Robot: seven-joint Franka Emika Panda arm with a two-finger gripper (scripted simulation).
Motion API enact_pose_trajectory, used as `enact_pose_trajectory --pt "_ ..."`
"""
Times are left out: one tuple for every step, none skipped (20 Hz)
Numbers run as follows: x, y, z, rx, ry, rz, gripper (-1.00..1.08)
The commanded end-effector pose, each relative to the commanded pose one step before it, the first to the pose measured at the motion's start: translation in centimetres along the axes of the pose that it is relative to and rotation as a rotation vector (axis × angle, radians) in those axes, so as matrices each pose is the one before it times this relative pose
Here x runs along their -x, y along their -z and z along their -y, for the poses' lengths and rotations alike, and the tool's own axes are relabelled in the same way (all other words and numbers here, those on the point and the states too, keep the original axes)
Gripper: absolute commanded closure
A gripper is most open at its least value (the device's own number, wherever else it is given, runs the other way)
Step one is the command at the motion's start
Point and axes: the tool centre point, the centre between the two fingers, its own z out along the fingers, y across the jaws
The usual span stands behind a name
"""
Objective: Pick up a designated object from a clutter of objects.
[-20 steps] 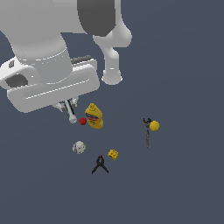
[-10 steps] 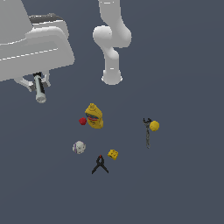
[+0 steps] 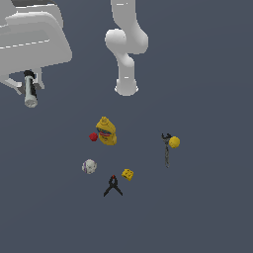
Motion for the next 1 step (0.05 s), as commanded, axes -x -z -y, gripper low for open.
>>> enact_pose_trajectory --pt "0.016 0.129 -0.072 -0.00016 0.00061 0.00009 1.08"
